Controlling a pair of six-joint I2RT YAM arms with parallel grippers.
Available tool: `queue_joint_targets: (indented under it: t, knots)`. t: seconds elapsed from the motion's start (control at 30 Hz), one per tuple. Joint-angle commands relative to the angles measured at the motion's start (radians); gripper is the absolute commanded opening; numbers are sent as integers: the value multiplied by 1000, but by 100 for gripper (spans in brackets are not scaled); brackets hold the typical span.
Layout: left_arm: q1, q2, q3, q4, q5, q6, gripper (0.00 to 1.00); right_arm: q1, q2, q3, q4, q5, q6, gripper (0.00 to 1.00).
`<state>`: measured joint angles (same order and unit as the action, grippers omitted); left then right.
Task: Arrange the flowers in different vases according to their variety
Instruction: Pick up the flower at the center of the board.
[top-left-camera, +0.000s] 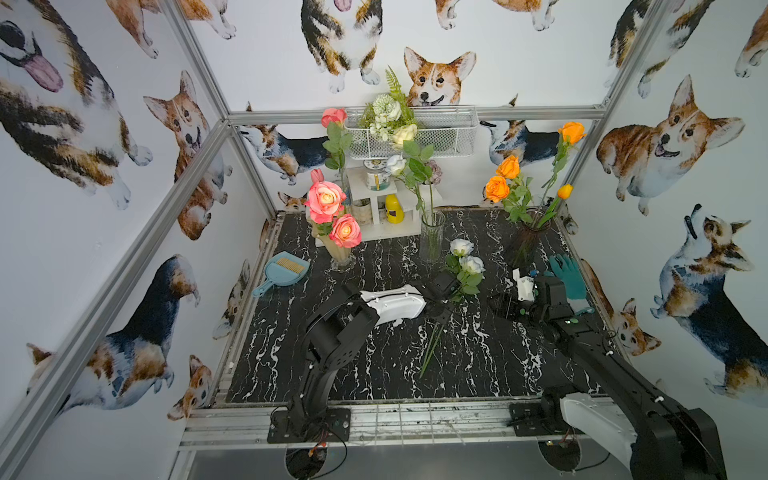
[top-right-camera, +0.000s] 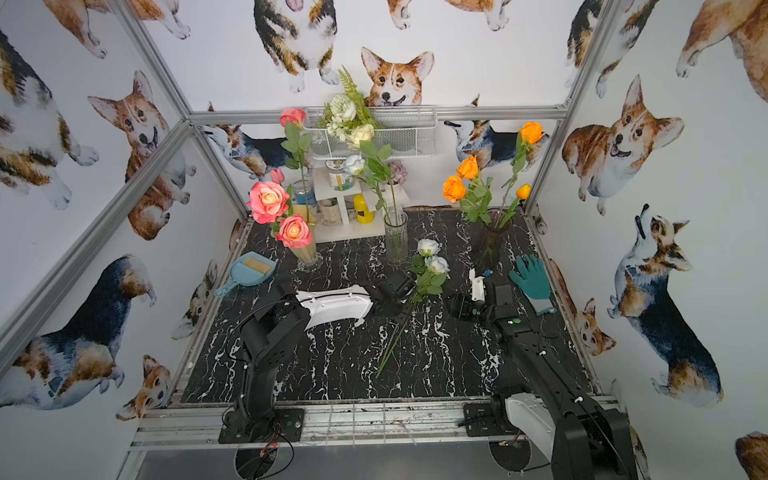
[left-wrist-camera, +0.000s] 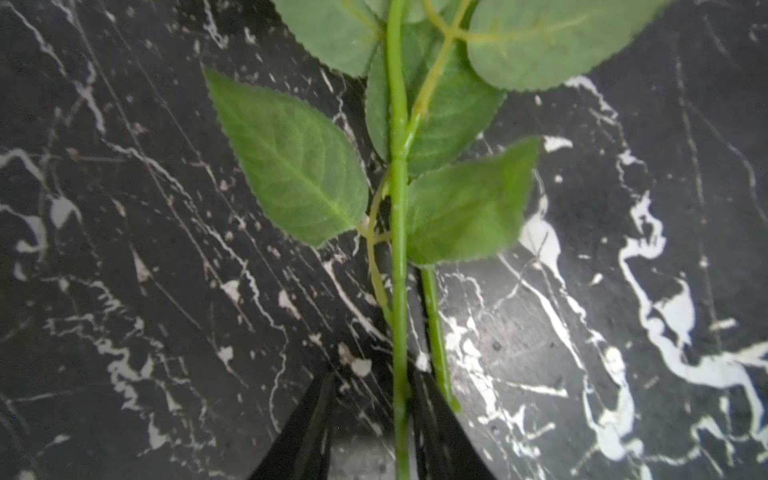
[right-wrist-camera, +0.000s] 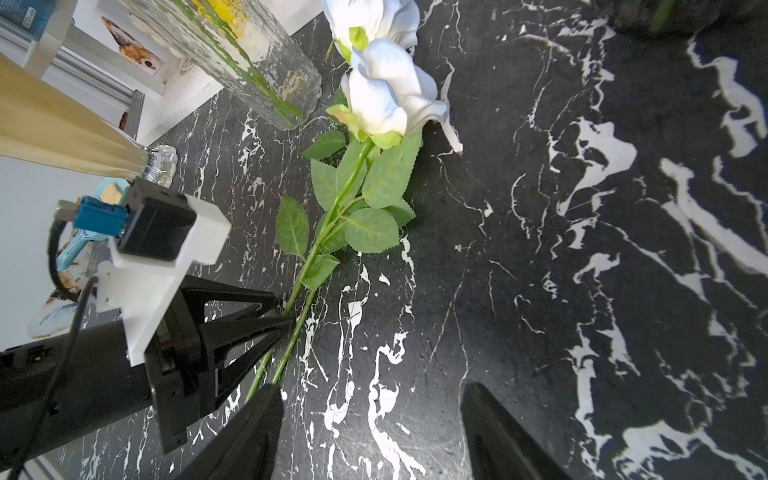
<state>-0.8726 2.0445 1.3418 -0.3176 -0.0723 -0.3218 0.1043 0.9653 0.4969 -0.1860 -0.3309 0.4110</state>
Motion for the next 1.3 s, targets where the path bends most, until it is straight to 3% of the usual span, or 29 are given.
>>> queue_joint_targets:
  t: [0.0,0.17,0.43,0.7,1.1,1.27]
  knots:
    - [0,33,9,-92,12,0,30,-2,-3,-1,17,-12,-8,73]
    - [0,63,2,-94,34,-4,23,-5,-4,-2,17,-13,-8,74]
    - [3,69,-32,-56,61,-14,0,-5,-5,-3,17,-17,-8,73]
    - [4,28,-72,-3,48,-16,0,-6,-15,-6,20,-22,-9,73]
    - [2,-316,-253,204,-74,24,0,0,-69,-60,136,-128,12,71]
    - [1,-482,-320,320,-78,39,0,91,-135,-56,193,-149,-7,70]
